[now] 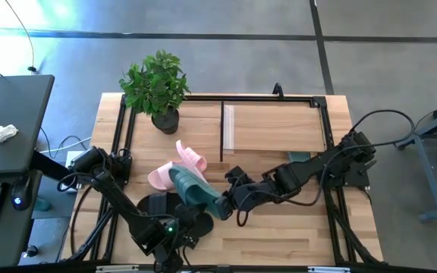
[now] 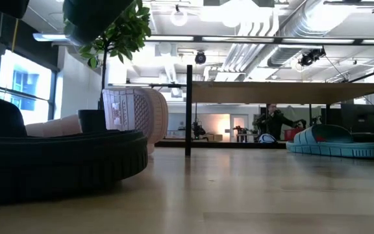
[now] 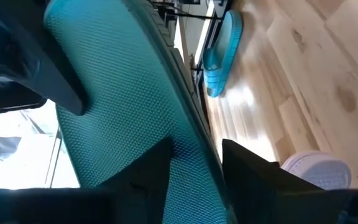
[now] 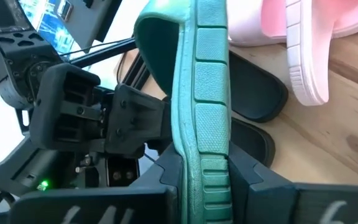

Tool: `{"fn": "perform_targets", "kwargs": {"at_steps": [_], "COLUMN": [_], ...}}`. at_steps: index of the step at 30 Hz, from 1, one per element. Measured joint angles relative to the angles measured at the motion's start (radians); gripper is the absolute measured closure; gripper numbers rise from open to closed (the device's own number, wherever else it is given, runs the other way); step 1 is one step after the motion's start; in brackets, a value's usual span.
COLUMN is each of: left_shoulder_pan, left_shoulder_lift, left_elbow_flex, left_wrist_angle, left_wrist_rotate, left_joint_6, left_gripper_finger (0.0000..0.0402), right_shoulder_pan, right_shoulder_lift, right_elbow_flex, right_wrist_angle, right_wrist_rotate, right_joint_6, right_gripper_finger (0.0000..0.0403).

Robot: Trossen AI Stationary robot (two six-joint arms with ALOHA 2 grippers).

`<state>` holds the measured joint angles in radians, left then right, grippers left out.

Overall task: Pick and place slides into the shelf
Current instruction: Put the green slide under the shelf

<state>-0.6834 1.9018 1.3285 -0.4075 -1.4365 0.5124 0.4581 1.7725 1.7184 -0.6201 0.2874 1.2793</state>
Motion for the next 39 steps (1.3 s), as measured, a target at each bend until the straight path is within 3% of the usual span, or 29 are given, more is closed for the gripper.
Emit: {"fn": "perform_targets", "kwargs": {"at_steps": [7, 11, 24, 32, 39], "left_shoulder_pan": [0.0, 0.002, 0.003, 0.009, 0.007], "left_shoulder_lift": [0.0, 0.0, 0.001, 0.001, 0.001], "left_elbow_flex": [0.0, 0.0, 0.0, 0.001, 0.002], "left_wrist_angle": [0.015, 0.02, 0.027, 0.087, 0.166], "left_wrist_rotate": [0.018, 0.024, 0.04, 0.188, 0.273], "left_joint_6": [0.003, 0.001, 0.007, 0.038, 0.116], "left_gripper_finger": [0.0388, 0.0377, 0.0399, 0.0401, 0.0401], "right_shoulder_pan": [0.0, 0.002, 0.034, 0.079, 0.121], "right_shoulder_lift": [0.0, 0.0, 0.0, 0.002, 0.009], "right_elbow_flex": [0.0, 0.0, 0.002, 0.003, 0.003], "right_wrist_angle": [-0.006, -0.007, -0.072, -0.249, -0.278], "right_wrist_rotate": [-0.004, -0.005, 0.031, 0.072, 0.061], "right_joint_6": [0.003, 0.0, 0.003, 0.071, 0.101], "right_gripper_finger": [0.036, 0.0359, 0.0359, 0.0359, 0.0359]}}
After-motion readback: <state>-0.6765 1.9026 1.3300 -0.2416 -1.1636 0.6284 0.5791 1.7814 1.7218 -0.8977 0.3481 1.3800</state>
